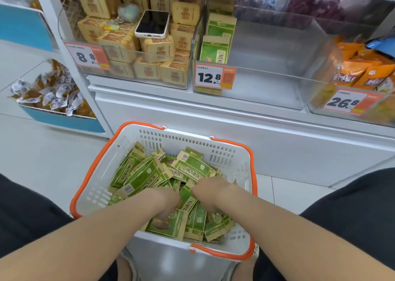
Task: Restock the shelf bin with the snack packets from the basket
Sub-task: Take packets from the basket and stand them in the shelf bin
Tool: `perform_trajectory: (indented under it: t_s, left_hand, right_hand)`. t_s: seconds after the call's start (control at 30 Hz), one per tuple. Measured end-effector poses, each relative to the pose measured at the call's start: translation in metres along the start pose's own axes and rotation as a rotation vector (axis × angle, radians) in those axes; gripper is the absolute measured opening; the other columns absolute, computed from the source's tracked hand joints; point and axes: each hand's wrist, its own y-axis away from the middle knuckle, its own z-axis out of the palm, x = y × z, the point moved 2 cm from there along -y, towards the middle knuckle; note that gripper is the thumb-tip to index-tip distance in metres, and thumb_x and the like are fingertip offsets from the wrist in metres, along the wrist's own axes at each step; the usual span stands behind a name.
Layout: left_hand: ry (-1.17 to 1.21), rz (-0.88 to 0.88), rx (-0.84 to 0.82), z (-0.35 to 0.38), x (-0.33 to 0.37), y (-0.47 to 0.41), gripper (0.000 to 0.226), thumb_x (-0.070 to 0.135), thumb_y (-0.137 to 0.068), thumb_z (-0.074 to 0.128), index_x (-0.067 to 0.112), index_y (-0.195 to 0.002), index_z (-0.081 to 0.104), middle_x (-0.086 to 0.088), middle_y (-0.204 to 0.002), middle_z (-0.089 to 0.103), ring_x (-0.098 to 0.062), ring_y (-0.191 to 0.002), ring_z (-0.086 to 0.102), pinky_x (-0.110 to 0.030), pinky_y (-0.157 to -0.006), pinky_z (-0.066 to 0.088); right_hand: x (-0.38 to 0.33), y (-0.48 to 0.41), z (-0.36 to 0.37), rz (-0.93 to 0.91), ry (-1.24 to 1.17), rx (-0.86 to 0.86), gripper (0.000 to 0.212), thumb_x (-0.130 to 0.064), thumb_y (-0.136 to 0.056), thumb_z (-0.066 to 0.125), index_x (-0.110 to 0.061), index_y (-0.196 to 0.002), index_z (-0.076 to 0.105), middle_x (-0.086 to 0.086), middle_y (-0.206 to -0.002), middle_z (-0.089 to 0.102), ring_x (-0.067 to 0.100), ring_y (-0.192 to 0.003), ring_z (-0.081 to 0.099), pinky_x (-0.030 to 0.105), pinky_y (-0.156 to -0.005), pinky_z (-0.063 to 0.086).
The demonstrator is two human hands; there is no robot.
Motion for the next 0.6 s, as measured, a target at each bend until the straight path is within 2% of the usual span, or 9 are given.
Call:
perform_trajectory:
  t_s: [0.1,0.2,0.3,0.4,0.43,0.47,0.53,0.57,0.6]
  left_hand:
    - [-0.003,-0.022,0.044,0.007,-0.004,-0.004,0.091,0.001,-0.092,0.07,0.009,-0.165,0.016,-0.016,-0.143,0.056,-0.033,-0.119,0.062,-0.038,-0.094,0.058]
    - [-0.078,-0.025,0.054,0.007,-0.005,0.001,0.065,0.004,-0.097,0.065,0.005,-0.156,0.037,-0.015,-0.142,0.054,-0.036,-0.128,0.053,-0.044,-0.101,0.055]
    - [-0.002,-0.008,0.105,0.002,-0.009,0.007,0.042,0.02,-0.1,0.069,0.01,-0.139,0.057,-0.009,-0.128,0.063,-0.03,-0.116,0.063,-0.041,-0.097,0.057]
    - [0.261,0.034,0.201,-0.009,-0.018,0.012,0.021,0.025,-0.102,0.067,0.019,-0.122,0.064,-0.002,-0.122,0.066,-0.023,-0.106,0.063,-0.03,-0.084,0.052]
    - [0.377,0.049,0.246,-0.014,-0.02,0.014,0.009,0.025,-0.104,0.064,0.025,-0.112,0.061,0.001,-0.116,0.067,-0.019,-0.1,0.063,-0.027,-0.079,0.048]
    - [0.5,0.07,0.303,-0.02,-0.023,0.017,0.008,0.025,-0.105,0.062,0.029,-0.108,0.057,0.004,-0.11,0.067,-0.019,-0.099,0.064,-0.026,-0.077,0.047]
    - [0.688,0.104,0.383,-0.033,-0.03,0.021,0.019,0.028,-0.106,0.061,0.028,-0.125,0.057,0.0,-0.115,0.067,-0.024,-0.106,0.064,-0.031,-0.083,0.048]
    - [0.755,0.103,0.392,-0.038,-0.033,0.023,0.037,0.033,-0.105,0.063,0.023,-0.14,0.054,-0.004,-0.121,0.067,-0.024,-0.109,0.064,-0.033,-0.086,0.049]
    - [0.831,0.109,0.404,-0.041,-0.037,0.025,0.049,0.039,-0.103,0.066,0.021,-0.147,0.052,-0.004,-0.12,0.068,-0.02,-0.105,0.064,-0.031,-0.085,0.049]
  right_hand:
    - [0.004,-0.004,-0.002,0.016,-0.011,-0.004,0.011,-0.007,-0.096,0.06,-0.01,-0.105,0.065,0.003,-0.088,0.061,0.019,-0.068,0.057,0.029,-0.046,0.04]
    - [0.008,-0.005,-0.008,0.015,-0.025,-0.008,0.015,-0.001,-0.094,0.058,-0.009,-0.105,0.065,0.004,-0.088,0.061,0.022,-0.072,0.061,0.032,-0.049,0.044]
    - [0.012,-0.006,-0.017,0.023,-0.072,0.004,0.019,0.0,-0.093,0.057,-0.01,-0.108,0.064,0.004,-0.089,0.061,0.022,-0.073,0.062,0.033,-0.051,0.046]
    - [0.021,-0.006,-0.027,0.045,-0.167,0.061,0.022,-0.004,-0.095,0.055,-0.011,-0.113,0.066,0.005,-0.098,0.066,0.024,-0.083,0.067,0.033,-0.057,0.052]
    - [0.025,-0.006,-0.031,0.047,-0.223,0.082,0.022,-0.008,-0.096,0.054,-0.012,-0.114,0.066,0.006,-0.101,0.066,0.025,-0.087,0.068,0.036,-0.065,0.057]
    - [0.028,-0.005,-0.034,0.043,-0.289,0.103,0.024,-0.016,-0.097,0.055,-0.013,-0.119,0.065,0.006,-0.104,0.067,0.026,-0.092,0.068,0.04,-0.074,0.06]
    - [0.036,-0.003,-0.042,0.015,-0.402,0.15,0.041,-0.034,-0.096,0.061,-0.016,-0.133,0.058,0.005,-0.109,0.065,0.025,-0.099,0.066,0.043,-0.085,0.059]
    - [0.04,-0.001,-0.047,0.003,-0.438,0.183,0.049,-0.04,-0.094,0.065,-0.019,-0.137,0.055,0.004,-0.11,0.065,0.024,-0.101,0.064,0.042,-0.087,0.058]
    - [0.044,0.001,-0.051,0.004,-0.463,0.233,0.053,-0.041,-0.092,0.068,-0.02,-0.139,0.055,0.001,-0.108,0.064,0.023,-0.102,0.063,0.04,-0.088,0.056]
